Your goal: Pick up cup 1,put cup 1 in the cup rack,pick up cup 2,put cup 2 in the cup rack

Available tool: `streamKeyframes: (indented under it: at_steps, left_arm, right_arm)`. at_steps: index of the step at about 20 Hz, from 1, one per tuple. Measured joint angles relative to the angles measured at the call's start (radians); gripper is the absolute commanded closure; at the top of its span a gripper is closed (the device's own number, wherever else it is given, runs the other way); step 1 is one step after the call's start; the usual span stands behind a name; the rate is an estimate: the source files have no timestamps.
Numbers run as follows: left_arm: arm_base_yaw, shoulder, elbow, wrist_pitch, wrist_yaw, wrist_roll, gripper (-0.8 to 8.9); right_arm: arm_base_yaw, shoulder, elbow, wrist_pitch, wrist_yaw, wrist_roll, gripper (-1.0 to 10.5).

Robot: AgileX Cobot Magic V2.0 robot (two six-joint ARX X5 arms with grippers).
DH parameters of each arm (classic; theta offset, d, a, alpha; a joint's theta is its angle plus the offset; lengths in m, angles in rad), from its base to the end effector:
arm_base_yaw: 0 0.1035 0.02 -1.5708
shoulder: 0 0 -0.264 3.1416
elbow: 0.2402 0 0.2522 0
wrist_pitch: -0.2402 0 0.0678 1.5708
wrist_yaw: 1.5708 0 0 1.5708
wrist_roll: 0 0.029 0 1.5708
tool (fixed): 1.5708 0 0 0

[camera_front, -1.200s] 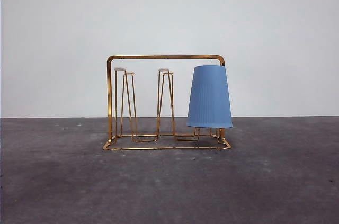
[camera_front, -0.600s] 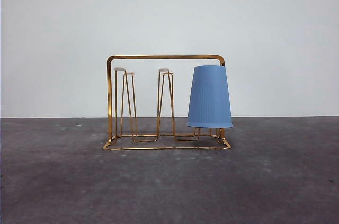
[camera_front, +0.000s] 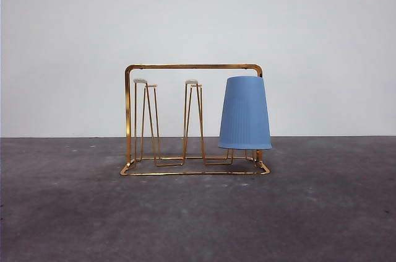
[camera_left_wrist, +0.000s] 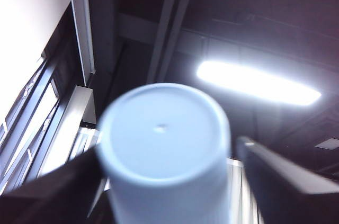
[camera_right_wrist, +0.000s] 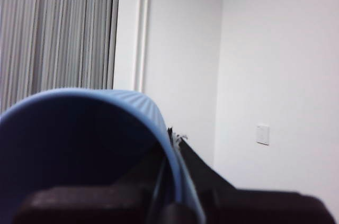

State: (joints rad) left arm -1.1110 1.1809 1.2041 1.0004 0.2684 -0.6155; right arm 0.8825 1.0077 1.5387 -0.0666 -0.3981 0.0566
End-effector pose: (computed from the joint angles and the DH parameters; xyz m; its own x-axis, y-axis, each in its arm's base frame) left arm 0.0876 -0.1943 0.4951 -0.0150 -0.5672 0.8234 0.9743 -0.1935 -0.1155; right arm 0.0831 0.1187 0.5449 0.2241 0.8828 0.4129 -0.9467 0.2978 -0.1228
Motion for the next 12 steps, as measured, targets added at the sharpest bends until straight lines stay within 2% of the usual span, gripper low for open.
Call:
streamKeyframes:
  at_steps: [1,2,4,12]
  left_arm:
    - [0.0,0.0,0.0,0.0,0.0,-0.003,6.04]
    - [0.0,0.001,0.0,0.0,0.0,-0.003,6.56]
    - [0.0,0.001,0.0,0.0,0.0,-0.004,8.27]
    - [0.0,0.001,-0.002,0.008,-0.005,-0.006,8.21]
  right_arm:
    - [0.0,0.0,0.0,0.001,-0.003,0.003,9.6]
    - [0.0,0.0,0.0,0.0,-0.004,0.005,9.6]
    - [0.0,0.002,0.0,0.001,-0.012,0.008,9.6]
    - [0.0,0.002,0.006,-0.077,-0.019,0.005,9.4]
